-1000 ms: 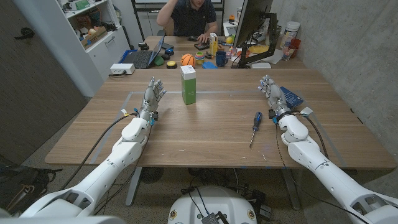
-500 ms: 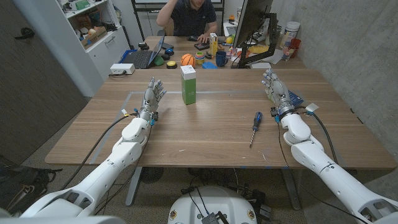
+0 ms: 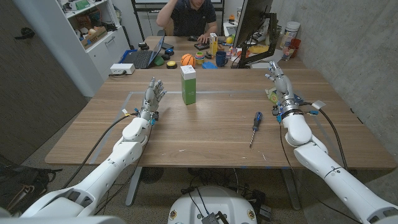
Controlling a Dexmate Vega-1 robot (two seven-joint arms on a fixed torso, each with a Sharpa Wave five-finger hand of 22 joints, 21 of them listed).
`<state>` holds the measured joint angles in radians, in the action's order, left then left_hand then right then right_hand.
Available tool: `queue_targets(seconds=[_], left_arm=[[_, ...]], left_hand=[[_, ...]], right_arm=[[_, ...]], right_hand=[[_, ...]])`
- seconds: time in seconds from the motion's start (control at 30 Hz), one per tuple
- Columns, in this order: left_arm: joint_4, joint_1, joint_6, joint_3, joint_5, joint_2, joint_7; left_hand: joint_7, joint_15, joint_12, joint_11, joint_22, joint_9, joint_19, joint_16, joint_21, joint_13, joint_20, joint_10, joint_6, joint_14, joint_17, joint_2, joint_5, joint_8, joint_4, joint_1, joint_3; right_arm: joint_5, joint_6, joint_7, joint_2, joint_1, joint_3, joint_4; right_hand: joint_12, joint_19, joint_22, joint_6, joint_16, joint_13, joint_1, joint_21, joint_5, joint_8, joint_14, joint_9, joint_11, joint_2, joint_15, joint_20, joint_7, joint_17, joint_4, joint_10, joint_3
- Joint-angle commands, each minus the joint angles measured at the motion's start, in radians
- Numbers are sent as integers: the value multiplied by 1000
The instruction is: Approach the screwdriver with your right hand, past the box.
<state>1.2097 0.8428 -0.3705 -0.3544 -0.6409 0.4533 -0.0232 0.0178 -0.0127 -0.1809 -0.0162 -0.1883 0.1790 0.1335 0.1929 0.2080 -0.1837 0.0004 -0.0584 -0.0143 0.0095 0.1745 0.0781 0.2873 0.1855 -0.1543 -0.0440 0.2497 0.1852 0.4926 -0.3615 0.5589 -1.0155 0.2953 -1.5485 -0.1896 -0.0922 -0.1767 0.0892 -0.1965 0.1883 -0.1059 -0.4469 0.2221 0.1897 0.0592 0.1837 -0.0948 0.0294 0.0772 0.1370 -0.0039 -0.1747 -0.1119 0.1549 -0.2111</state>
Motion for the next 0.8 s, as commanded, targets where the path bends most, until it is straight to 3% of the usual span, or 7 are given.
queue_targets(seconds=[0.03,0.33,0.8], left_arm=[[-17,-8,-3,-3,0,-6,7],[-25,-13,-7,-4,1,-8,8],[-39,-23,-10,-3,-3,-12,18]], left_hand=[[-4,0,-7,-1,-3,4,9,4,4,-5,-1,-5,-8,8,2,39,7,6,1,3,4],[-5,0,-7,-2,-3,4,9,4,4,-5,-1,-5,-7,7,2,38,8,5,1,3,4],[-4,-1,-7,-4,-3,4,9,4,3,-5,0,-4,-7,8,3,37,8,5,0,4,3]], right_arm=[[-286,-78,-179,24,-53,-27,-110],[-495,-229,-281,57,-87,-27,-203],[-677,-443,-315,126,-101,9,-310]], right_hand=[[-3,-4,1,9,-2,4,3,15,10,4,1,4,10,22,16,54,-24,-3,1,-8,14],[0,3,2,3,2,4,6,31,15,1,-7,3,21,37,24,75,-40,-3,4,-23,27],[11,17,2,-38,12,4,-17,73,29,-7,-45,3,57,59,30,78,-73,-3,23,-111,47]])
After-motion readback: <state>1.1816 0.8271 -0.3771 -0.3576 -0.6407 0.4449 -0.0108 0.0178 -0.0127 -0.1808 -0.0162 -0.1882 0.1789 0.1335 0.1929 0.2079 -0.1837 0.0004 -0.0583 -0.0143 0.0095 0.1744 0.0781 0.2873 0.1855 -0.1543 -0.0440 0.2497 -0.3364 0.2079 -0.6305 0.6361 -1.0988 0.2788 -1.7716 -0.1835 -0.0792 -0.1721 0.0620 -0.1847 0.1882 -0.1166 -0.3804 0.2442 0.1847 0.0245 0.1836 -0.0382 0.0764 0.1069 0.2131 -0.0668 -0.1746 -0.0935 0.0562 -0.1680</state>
